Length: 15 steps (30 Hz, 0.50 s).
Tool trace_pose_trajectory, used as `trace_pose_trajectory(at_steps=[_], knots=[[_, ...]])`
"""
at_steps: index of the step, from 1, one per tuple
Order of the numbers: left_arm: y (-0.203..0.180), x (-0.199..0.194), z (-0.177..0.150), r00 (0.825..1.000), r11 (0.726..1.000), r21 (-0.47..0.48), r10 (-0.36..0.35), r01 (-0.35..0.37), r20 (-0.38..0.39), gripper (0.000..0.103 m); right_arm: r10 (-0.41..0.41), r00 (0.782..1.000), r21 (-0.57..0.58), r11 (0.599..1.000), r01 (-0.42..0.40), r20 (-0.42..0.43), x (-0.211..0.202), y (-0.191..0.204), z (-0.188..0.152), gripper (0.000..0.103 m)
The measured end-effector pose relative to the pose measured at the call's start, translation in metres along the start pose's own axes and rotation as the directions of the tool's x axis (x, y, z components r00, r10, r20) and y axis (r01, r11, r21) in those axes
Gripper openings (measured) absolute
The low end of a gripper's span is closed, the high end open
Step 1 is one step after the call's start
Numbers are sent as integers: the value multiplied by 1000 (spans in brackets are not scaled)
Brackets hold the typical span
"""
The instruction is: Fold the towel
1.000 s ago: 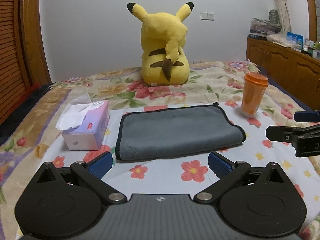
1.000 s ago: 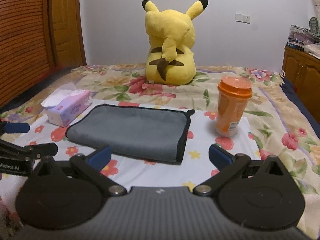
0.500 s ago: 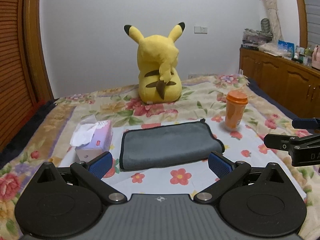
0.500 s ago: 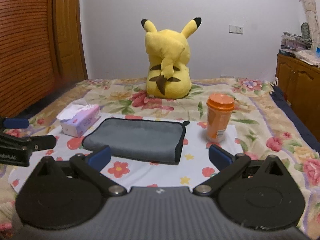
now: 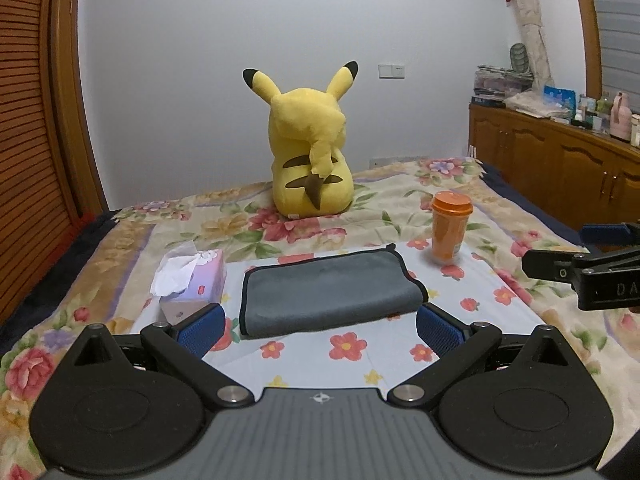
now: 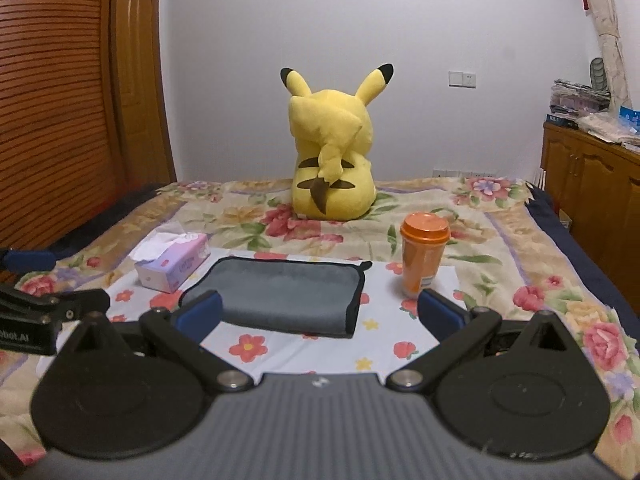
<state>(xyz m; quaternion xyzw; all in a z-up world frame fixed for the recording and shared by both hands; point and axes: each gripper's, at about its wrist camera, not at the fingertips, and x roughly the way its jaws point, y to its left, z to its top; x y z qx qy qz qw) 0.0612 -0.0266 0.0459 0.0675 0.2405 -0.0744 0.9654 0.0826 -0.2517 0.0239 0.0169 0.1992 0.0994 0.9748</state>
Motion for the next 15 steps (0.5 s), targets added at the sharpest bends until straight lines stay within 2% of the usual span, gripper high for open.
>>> trace_pose_trajectory(at_steps=[9,15], knots=[[-3,-12,-24,1000,1000,-9,-4,4,-20,103,2,1000,6,1000,-2,2,-11,3,-9,103],[-2,-16,-36,999,1000,-10,-4,3,-35,103,8,1000,3,1000,-8,1,-24,10,-26,103]])
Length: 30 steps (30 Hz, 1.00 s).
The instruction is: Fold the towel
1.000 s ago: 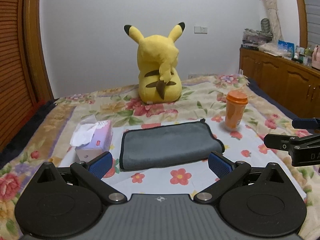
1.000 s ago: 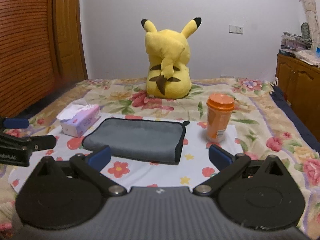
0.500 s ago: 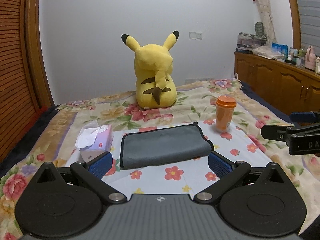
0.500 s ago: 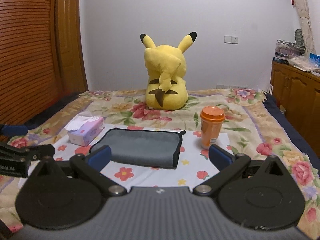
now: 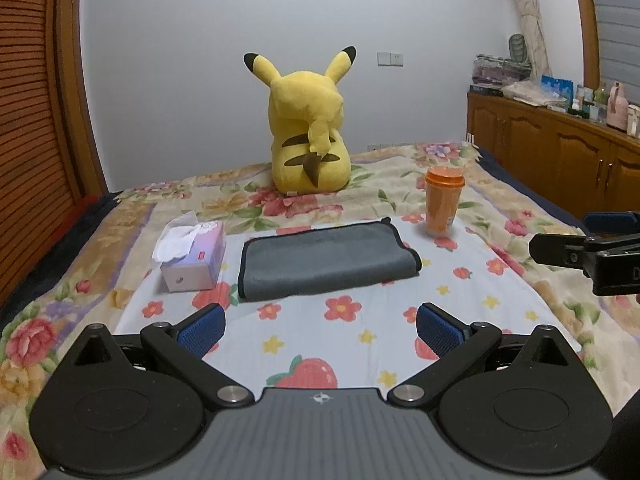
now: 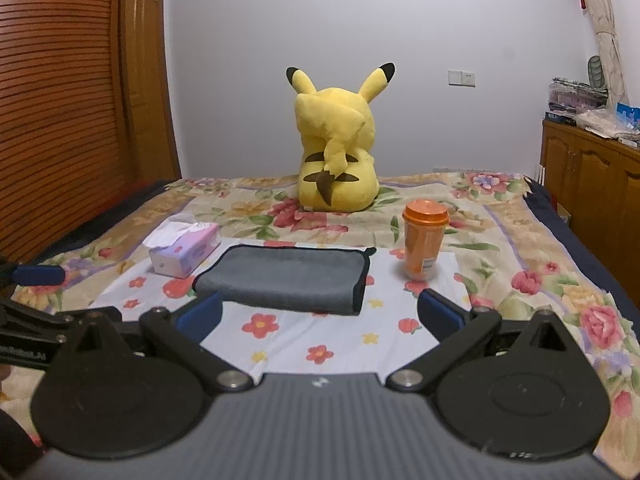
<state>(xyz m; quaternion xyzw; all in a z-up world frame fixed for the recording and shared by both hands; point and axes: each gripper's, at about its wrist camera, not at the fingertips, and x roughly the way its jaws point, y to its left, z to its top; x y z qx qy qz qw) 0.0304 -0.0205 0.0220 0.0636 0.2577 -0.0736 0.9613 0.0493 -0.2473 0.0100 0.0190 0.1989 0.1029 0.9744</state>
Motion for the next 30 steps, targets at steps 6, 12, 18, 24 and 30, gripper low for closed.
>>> trace_pose_trajectory(at_steps=[6,12,18,24,30], knots=[[2,-1,-13,1000,1000,-14,1,-1,-18,103,2,1000,-1,1000,-2,-14,-4,3,-10,103],[5,9,-30,999,1000,-28,10,-11,-48,103,1,999,11,1000,-1,-38,3,5,-24,103],[6,22,-45,997,999,-35,17,-19,-73,103,-8,998,18,1000,9,-66,13,5,-37,103],[7,27,-51,997,999,-45,13,-17,-71,103,-29,995,24,999,32,-96,23,3,-44,103],[8,25,-54,998,998,-55,20,-23,-54,103,-34,996,13,999,35,-87,20,5,-46,103]])
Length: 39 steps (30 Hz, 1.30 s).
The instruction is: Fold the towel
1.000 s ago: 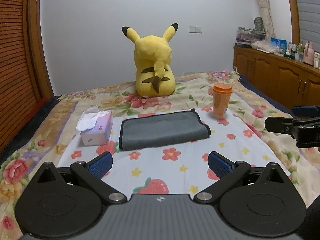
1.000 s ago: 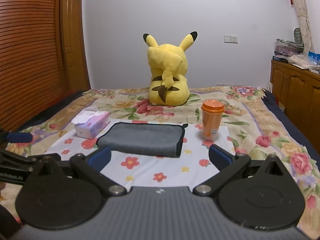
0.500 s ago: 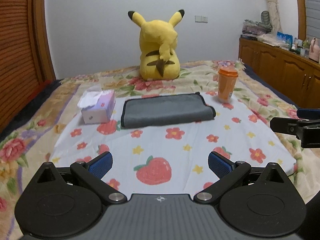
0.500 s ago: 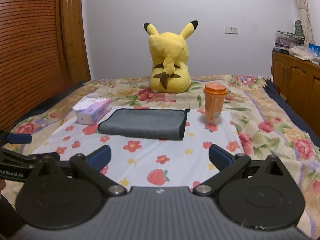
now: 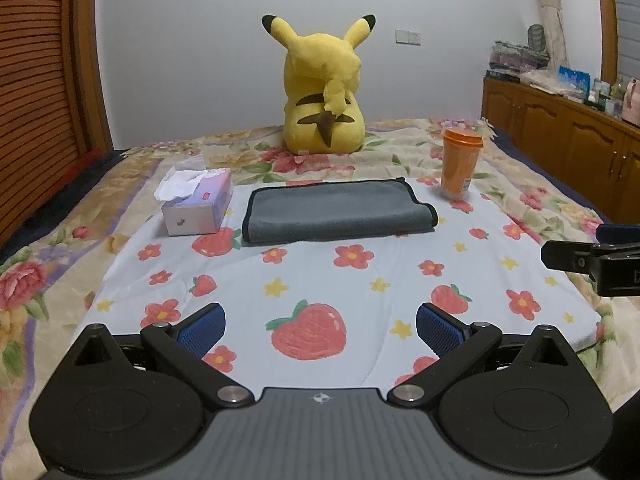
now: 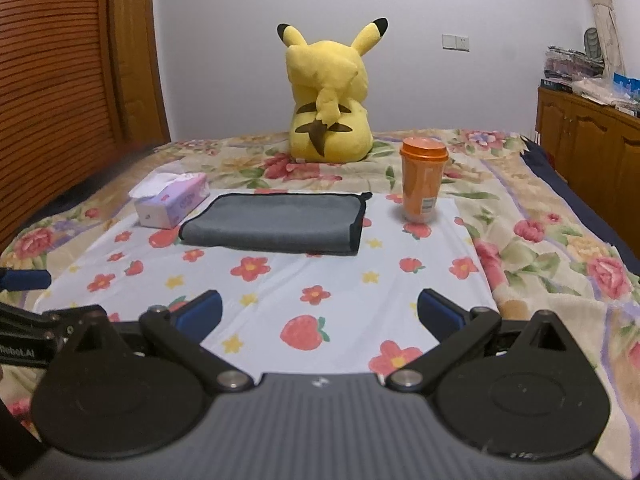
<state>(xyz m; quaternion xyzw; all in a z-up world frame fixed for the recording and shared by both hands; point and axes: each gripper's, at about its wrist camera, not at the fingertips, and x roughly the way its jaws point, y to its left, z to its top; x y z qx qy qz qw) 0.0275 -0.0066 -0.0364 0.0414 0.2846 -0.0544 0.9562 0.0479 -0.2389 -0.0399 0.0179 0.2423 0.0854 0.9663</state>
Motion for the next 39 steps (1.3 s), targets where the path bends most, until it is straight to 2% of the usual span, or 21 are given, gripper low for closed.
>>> trace_pose_trajectory(at_steps=[18,39], knots=[[-4,-25,2,989,1000,17,18,-20,146,103,-6,997,-7,1000,7,82,-12,-2,1,103],[-7,-37,2,971,999,31,23,-31,238,103,-12,985,-9,1000,14,172,-26,-4,1,103]])
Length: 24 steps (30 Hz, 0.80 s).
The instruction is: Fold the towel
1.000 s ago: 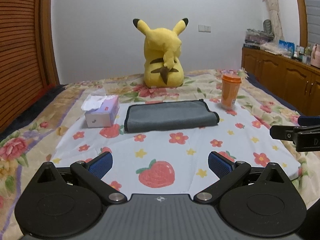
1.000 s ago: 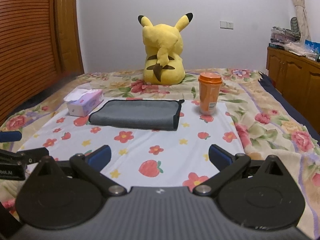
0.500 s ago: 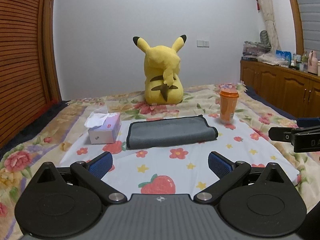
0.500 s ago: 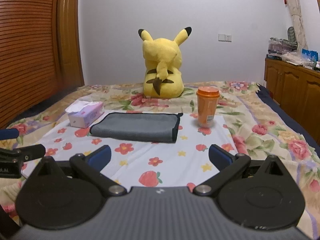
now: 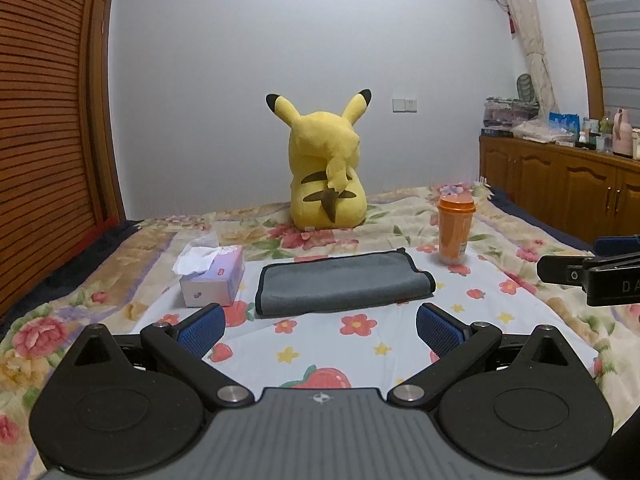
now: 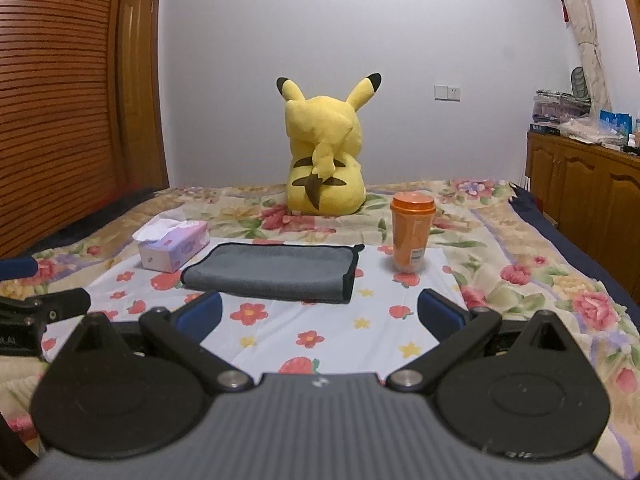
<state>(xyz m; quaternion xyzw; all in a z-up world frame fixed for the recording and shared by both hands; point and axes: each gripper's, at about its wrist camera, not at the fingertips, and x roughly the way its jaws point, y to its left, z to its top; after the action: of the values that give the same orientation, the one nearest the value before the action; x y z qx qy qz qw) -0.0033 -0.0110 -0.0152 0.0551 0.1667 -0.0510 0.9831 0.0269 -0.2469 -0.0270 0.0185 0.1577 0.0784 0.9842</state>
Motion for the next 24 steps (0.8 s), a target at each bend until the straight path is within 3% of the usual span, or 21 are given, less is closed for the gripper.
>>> trace_pose_trajectory(at_steps=[13,24], knots=[[1,-5,1,999,1000,-1,3,-3,44,103,-25,997,0,1000,25,78,-10,-2,2,103],[2,-4,3,999,1000,-2,5,-5,43,103,-32,996,11,999,31,80,-10,-4,1,103]])
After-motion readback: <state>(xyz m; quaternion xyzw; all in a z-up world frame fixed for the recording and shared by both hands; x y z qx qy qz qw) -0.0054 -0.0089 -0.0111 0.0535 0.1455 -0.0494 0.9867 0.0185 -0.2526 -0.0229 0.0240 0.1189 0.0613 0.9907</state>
